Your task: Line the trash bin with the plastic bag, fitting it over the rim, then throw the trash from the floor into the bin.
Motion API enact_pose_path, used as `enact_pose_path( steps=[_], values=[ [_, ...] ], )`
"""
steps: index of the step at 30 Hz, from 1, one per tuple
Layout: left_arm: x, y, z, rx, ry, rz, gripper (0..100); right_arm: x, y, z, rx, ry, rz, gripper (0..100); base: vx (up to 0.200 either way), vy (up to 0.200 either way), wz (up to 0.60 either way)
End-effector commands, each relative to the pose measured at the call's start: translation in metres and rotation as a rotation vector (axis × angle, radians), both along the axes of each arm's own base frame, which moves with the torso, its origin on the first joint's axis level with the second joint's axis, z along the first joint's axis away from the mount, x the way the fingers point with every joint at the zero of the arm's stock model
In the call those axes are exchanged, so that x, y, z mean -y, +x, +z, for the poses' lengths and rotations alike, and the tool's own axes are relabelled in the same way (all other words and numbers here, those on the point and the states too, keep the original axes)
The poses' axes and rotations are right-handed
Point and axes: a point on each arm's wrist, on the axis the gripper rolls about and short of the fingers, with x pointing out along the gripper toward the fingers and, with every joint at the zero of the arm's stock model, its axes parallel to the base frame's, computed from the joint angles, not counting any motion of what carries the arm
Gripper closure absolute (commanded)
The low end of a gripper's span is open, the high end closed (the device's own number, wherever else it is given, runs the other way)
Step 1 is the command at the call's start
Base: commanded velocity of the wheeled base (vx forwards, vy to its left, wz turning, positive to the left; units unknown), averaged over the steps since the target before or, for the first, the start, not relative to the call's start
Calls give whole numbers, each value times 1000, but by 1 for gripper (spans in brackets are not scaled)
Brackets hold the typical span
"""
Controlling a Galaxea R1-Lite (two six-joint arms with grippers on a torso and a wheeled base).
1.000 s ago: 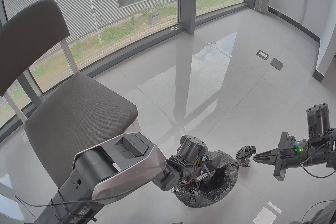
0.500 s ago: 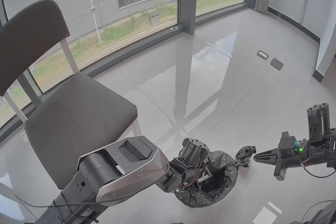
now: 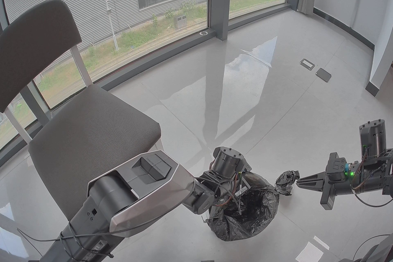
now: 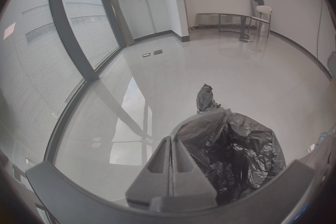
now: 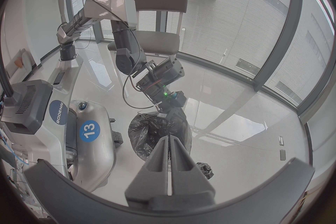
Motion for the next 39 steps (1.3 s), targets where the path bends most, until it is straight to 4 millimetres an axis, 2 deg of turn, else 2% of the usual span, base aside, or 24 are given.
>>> enact_pose_path(
  steps=[1,11,21,22,29,34,36,38,39],
  values=[
    [-2,8,2,5,-20,27,100,0,0,0,0,0,2,100,0,0,0],
    [-9,17,-3,5,-12,65,100,0,0,0,-1,0,2,100,0,0,0],
    [-10,21,1,14,-17,77,100,0,0,0,-1,0,2,100,0,0,0],
    [-11,21,0,12,-15,78,0,0,1,0,1,-1,1,100,0,0,0],
    [-12,21,1,23,0,115,0,0,0,-1,-1,0,1,100,0,0,0],
    [-24,16,13,19,6,160,0,0,0,-1,3,-1,3,100,0,0,0],
    [-28,10,17,20,21,178,0,0,-1,-2,8,0,3,100,0,0,0],
    [-39,-8,25,14,76,204,0,0,-2,-2,14,2,4,100,0,0,0],
    [-39,-8,25,14,76,204,0,0,-2,-2,14,2,4,100,0,0,0]
  ],
)
